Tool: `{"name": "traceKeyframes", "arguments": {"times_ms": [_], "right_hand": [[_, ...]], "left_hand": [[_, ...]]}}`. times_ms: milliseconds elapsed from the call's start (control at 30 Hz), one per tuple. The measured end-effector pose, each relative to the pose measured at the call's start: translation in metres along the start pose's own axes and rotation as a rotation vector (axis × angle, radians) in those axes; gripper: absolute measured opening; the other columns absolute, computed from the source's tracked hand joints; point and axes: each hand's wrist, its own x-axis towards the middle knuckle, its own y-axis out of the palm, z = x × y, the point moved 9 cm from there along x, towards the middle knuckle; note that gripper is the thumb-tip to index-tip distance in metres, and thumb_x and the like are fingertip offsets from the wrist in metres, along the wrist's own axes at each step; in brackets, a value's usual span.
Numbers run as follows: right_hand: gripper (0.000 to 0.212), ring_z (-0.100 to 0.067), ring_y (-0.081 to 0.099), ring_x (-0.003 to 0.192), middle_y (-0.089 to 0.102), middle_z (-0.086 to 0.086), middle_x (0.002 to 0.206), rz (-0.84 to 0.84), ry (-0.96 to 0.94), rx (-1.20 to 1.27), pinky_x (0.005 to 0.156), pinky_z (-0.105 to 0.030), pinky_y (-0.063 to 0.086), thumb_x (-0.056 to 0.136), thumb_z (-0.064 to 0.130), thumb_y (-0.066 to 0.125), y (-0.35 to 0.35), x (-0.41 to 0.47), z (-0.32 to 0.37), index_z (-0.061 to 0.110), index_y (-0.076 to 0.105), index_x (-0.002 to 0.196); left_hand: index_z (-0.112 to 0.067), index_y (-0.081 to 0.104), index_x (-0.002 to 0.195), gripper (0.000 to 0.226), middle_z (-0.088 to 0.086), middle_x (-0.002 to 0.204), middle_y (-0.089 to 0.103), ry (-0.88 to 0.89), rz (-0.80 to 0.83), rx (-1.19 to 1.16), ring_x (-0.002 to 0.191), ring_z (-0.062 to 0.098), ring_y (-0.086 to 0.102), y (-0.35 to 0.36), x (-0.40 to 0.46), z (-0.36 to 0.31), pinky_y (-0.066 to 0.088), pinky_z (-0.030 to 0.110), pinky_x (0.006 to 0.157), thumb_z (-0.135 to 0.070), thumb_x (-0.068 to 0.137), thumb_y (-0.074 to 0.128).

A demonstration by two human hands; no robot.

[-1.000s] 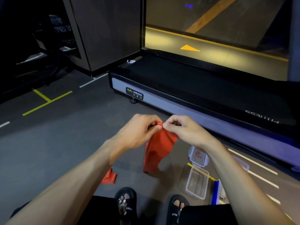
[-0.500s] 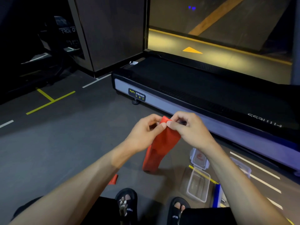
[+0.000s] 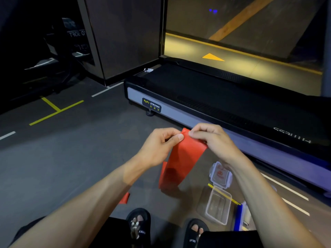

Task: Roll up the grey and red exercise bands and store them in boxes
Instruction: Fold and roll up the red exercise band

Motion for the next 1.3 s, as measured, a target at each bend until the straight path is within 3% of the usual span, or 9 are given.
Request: {"name": "traceKeyframes", "arguments": {"times_ms": [133, 267, 367, 467, 633, 833, 967, 1100, 1300], "right_hand": [[0.016, -0.017, 0.05, 0.069, 0.059, -0.007, 0.076, 0.075, 0.06, 0.066, 0.064, -0.026, 0.038, 0.094, 0.015, 0.066, 0.006, -0.001, -0.007, 0.015, 0.069, 0.078], [0.013, -0.007, 0.053, 0.063, 0.063, 0.001, 0.071, 0.14, 0.09, 0.158, 0.061, -0.019, 0.042, 0.099, 0.013, 0.06, 0.011, -0.003, -0.011, 0.01, 0.068, 0.088], [0.022, -0.011, 0.052, 0.067, 0.062, -0.007, 0.078, 0.182, 0.116, 0.17, 0.065, -0.024, 0.041, 0.102, 0.019, 0.057, 0.015, -0.004, -0.017, 0.001, 0.07, 0.1], [0.026, -0.016, 0.051, 0.072, 0.061, -0.008, 0.082, 0.19, 0.097, 0.066, 0.07, -0.031, 0.04, 0.104, 0.024, 0.056, 0.015, -0.004, -0.019, 0.006, 0.073, 0.096], [0.012, -0.009, 0.056, 0.069, 0.067, 0.004, 0.076, 0.076, -0.083, -0.216, 0.072, -0.031, 0.045, 0.099, 0.027, 0.065, 0.006, -0.001, -0.007, 0.016, 0.065, 0.1], [0.012, -0.013, 0.063, 0.067, 0.069, 0.008, 0.074, 0.005, -0.222, -0.431, 0.073, -0.04, 0.051, 0.092, 0.034, 0.073, 0.005, -0.003, 0.004, 0.026, 0.065, 0.09], [0.012, -0.01, 0.057, 0.058, 0.07, 0.001, 0.072, -0.033, -0.196, -0.401, 0.062, -0.032, 0.045, 0.094, 0.031, 0.07, 0.002, -0.003, 0.006, 0.022, 0.065, 0.087], [0.014, -0.014, 0.052, 0.054, 0.068, -0.009, 0.07, -0.064, -0.144, -0.303, 0.058, -0.033, 0.041, 0.094, 0.027, 0.07, -0.003, -0.001, 0.001, 0.018, 0.065, 0.084], [0.019, -0.017, 0.056, 0.068, 0.067, -0.017, 0.076, -0.007, -0.05, -0.132, 0.071, -0.038, 0.041, 0.096, 0.028, 0.068, -0.007, 0.0, -0.002, 0.013, 0.07, 0.084]], "left_hand": [[-0.012, 0.071, 0.099, 0.011, 0.002, 0.083, 0.073, 0.024, -0.005, -0.053, 0.079, 0.011, 0.065, 0.002, -0.001, 0.0, 0.05, 0.03, 0.079, -0.014, 0.101, 0.061], [-0.01, 0.064, 0.126, 0.026, 0.002, 0.061, 0.06, 0.057, -0.011, -0.078, 0.062, 0.012, 0.051, 0.001, -0.001, -0.006, 0.043, 0.027, 0.065, -0.012, 0.101, 0.061], [-0.009, 0.068, 0.118, 0.019, 0.014, 0.087, 0.075, 0.075, 0.013, -0.081, 0.081, 0.017, 0.067, 0.002, -0.001, -0.009, 0.053, 0.035, 0.083, -0.011, 0.101, 0.061], [-0.009, 0.071, 0.107, 0.011, 0.001, 0.082, 0.073, 0.048, -0.024, -0.027, 0.079, 0.011, 0.067, -0.002, -0.001, -0.004, 0.053, 0.031, 0.082, -0.014, 0.099, 0.064], [-0.017, 0.072, 0.098, 0.022, 0.006, 0.083, 0.075, 0.025, -0.066, 0.088, 0.077, 0.016, 0.067, -0.008, -0.002, 0.0, 0.053, 0.05, 0.083, -0.037, 0.093, 0.065], [-0.019, 0.074, 0.096, 0.014, -0.004, 0.081, 0.076, -0.001, -0.103, 0.088, 0.076, 0.008, 0.068, -0.008, -0.001, 0.002, 0.054, 0.038, 0.077, -0.031, 0.097, 0.066], [-0.019, 0.074, 0.102, 0.02, 0.003, 0.095, 0.078, -0.01, -0.1, 0.017, 0.09, 0.016, 0.072, -0.004, -0.002, 0.001, 0.055, 0.048, 0.09, -0.034, 0.096, 0.062], [-0.02, 0.072, 0.104, 0.023, 0.011, 0.094, 0.076, -0.003, -0.031, 0.04, 0.086, 0.021, 0.07, 0.004, -0.004, 0.004, 0.053, 0.056, 0.091, -0.04, 0.094, 0.063], [-0.009, 0.072, 0.098, 0.023, 0.014, 0.093, 0.074, 0.02, 0.006, 0.026, 0.084, 0.015, 0.065, 0.004, -0.003, -0.002, 0.051, 0.053, 0.088, -0.029, 0.098, 0.06]]}}
